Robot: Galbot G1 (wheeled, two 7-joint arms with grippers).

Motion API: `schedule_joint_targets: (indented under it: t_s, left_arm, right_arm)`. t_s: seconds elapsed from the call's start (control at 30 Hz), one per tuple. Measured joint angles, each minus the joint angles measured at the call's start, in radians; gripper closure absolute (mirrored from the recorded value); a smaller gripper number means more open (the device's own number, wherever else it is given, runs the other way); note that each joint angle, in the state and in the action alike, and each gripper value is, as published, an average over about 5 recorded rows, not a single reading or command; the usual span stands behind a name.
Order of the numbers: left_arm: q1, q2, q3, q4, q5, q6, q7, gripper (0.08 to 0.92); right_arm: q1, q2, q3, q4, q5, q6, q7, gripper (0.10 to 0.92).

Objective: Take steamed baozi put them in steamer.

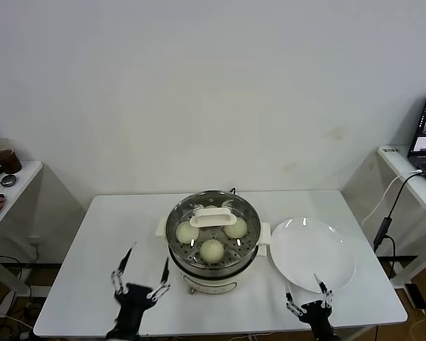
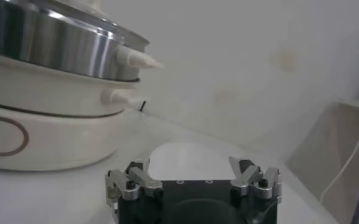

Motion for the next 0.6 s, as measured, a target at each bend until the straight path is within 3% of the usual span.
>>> schedule_joint_targets:
  t_s: [0.3,0.6]
  left_arm:
    - [0.096,-0.014,-0.086,0.087,-0.231,-0.129,0.008,0.177]
    - [0.118,-0.014,-0.109,0.170,-0.338,-0.177,0.051,0.177]
  right_arm:
    - [-0.052,-0.067,-0.021,0.046,0.140,-0.026,-0.028,0.203]
    - [-0.080,-0.111,-0.056,0.083,0.218,-0.042,-0.011,0.203]
